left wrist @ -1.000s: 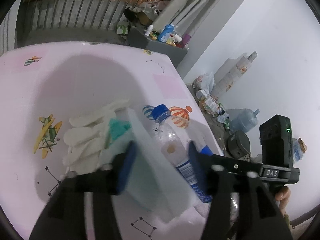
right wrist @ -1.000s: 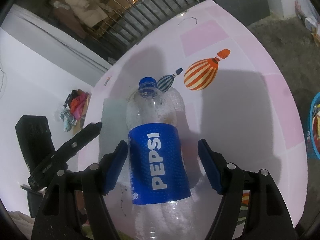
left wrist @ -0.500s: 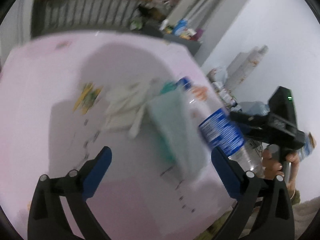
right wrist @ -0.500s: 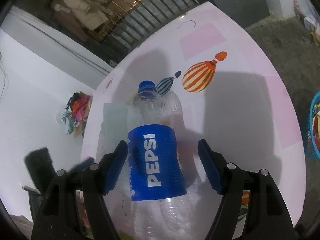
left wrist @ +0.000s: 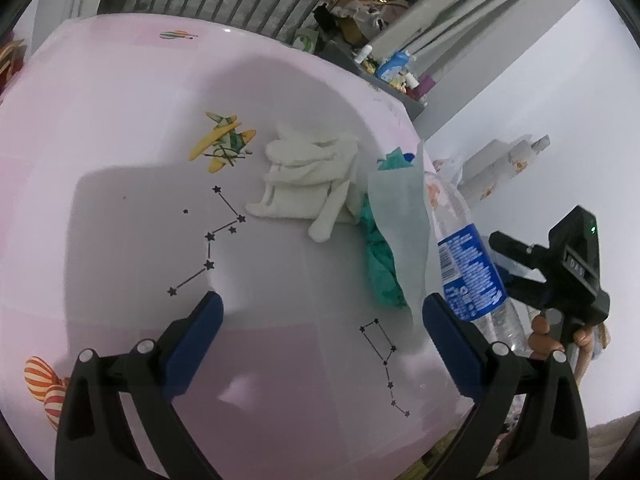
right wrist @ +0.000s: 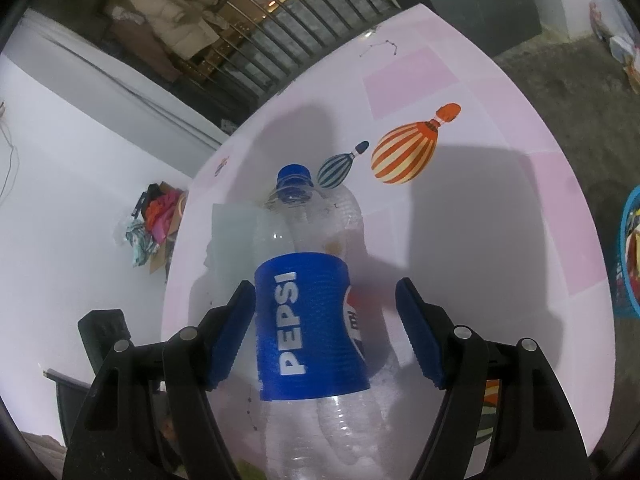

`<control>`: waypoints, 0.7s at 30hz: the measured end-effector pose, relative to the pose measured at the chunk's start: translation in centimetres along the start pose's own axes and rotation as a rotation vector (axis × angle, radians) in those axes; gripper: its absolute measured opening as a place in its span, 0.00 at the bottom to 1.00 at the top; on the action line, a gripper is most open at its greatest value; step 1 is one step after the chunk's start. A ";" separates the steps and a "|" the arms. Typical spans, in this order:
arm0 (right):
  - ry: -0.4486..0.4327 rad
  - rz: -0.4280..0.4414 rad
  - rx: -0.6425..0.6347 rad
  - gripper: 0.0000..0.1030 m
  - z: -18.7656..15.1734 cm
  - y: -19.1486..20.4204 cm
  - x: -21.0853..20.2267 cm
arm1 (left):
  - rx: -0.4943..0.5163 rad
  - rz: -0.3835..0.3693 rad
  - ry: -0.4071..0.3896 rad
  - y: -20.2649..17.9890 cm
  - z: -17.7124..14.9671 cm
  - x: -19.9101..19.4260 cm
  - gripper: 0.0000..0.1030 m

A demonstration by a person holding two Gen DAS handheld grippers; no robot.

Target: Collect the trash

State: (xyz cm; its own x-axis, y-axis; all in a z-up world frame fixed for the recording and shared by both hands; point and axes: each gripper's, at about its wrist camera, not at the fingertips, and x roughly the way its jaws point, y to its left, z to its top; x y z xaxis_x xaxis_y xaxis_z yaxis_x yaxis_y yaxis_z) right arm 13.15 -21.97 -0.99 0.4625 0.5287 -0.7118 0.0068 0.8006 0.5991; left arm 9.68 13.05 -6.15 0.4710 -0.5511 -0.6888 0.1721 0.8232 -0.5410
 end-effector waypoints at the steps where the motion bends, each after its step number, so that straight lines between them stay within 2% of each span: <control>1: 0.002 0.000 -0.001 0.67 0.0 0.0 0.1 | -0.016 -0.010 -0.011 0.2 -0.1 -0.1 0.95; 5: 0.003 0.001 -0.004 0.67 0.1 0.2 0.0 | -0.044 -0.041 -0.039 0.3 -0.1 0.0 0.95; 11: 0.004 0.001 -0.006 0.67 0.0 0.3 0.1 | -0.118 -0.106 -0.042 1.6 0.2 -0.3 0.95; 14: 0.004 0.000 -0.006 0.67 -0.1 0.4 0.1 | -0.149 -0.079 -0.047 1.8 0.3 -0.6 0.94; 18: 0.001 0.000 -0.010 0.67 -0.1 0.7 0.1 | -0.048 -0.034 -0.091 0.2 0.9 -1.2 0.94; 21: 0.002 -0.001 -0.011 0.67 -0.1 0.9 0.3 | 0.095 -0.045 -0.148 -2.5 1.5 -2.2 0.92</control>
State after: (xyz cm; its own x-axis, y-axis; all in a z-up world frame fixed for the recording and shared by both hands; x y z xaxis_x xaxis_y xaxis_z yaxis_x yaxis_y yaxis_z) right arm 13.17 -21.07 -0.76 0.4604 0.5281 -0.7135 -0.0022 0.8044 0.5941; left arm 9.52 12.36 -2.55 0.5823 -0.5671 -0.5826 0.2732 0.8114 -0.5168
